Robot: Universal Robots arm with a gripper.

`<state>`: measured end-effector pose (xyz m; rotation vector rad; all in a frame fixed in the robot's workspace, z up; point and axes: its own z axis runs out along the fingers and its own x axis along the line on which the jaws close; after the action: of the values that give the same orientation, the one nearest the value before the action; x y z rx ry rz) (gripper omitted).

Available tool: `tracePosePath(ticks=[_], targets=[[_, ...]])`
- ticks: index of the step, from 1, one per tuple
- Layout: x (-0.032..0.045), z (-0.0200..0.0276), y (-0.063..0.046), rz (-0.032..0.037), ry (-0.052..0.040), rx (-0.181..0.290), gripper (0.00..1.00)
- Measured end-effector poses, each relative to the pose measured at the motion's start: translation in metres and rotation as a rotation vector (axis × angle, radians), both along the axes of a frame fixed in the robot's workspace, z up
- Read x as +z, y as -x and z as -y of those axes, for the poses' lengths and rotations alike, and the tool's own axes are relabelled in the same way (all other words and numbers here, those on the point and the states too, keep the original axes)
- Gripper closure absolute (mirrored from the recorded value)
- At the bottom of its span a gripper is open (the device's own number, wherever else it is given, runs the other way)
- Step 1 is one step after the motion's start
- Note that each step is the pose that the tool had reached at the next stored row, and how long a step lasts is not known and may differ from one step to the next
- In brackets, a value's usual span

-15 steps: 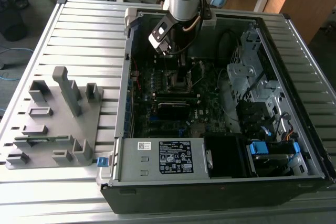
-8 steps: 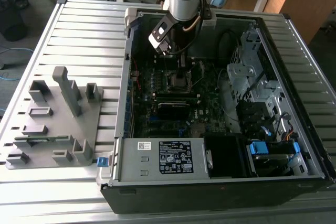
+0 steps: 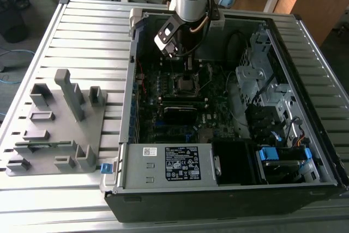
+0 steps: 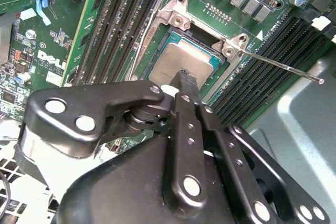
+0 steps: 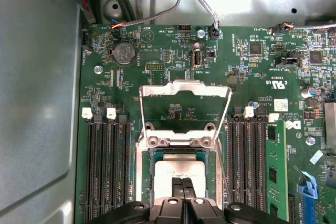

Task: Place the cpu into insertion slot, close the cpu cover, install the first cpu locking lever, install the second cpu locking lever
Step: 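Place the cpu into insertion slot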

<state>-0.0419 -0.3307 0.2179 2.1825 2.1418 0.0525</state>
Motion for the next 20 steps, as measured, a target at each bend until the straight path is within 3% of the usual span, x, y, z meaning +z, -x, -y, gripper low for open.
tracePosePath(ticks=[8, 10, 16, 20], targets=[[0.0001, 0.0, 0.0, 0.0, 0.0, 0.0, 0.9], [0.0002, 0.0001, 0.0, -0.004, 0.0004, 0.0, 0.9], [0.0, 0.0, 0.0, -0.005, 0.0, 0.0, 0.9], [-0.0001, 0.0, 0.0, -0.0049, -0.0056, 0.0, 0.9]])
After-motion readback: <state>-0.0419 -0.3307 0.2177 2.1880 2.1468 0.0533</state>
